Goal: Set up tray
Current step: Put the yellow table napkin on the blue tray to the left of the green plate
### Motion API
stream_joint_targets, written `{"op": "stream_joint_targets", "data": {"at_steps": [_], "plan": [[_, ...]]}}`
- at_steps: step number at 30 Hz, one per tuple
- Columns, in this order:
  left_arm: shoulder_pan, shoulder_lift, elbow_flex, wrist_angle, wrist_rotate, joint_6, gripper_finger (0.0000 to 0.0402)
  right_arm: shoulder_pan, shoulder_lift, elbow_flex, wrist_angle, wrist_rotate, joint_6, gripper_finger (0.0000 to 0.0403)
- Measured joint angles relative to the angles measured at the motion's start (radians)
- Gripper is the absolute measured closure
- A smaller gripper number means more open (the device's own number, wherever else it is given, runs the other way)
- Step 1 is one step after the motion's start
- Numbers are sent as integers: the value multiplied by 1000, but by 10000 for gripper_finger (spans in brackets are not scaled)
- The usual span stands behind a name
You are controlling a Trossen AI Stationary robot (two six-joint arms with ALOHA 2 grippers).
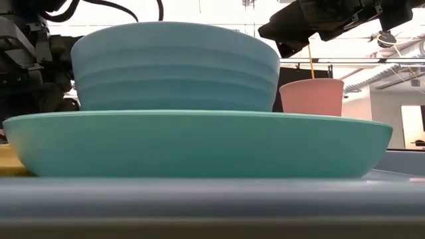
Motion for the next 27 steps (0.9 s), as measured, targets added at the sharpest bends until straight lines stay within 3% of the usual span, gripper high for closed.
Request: {"op": "stream_joint_targets", "data": {"at_steps": [7, 15, 27], "plan": [[-7, 0, 0, -14, -17, -32, 400, 0, 0, 0, 0, 0, 0, 300], [-6, 4, -4, 97, -37, 88, 400, 0, 0, 0, 0, 0, 0, 300], [4, 2, -2, 53, -46, -65, 400, 0, 0, 0, 0, 0, 0, 300]]}}
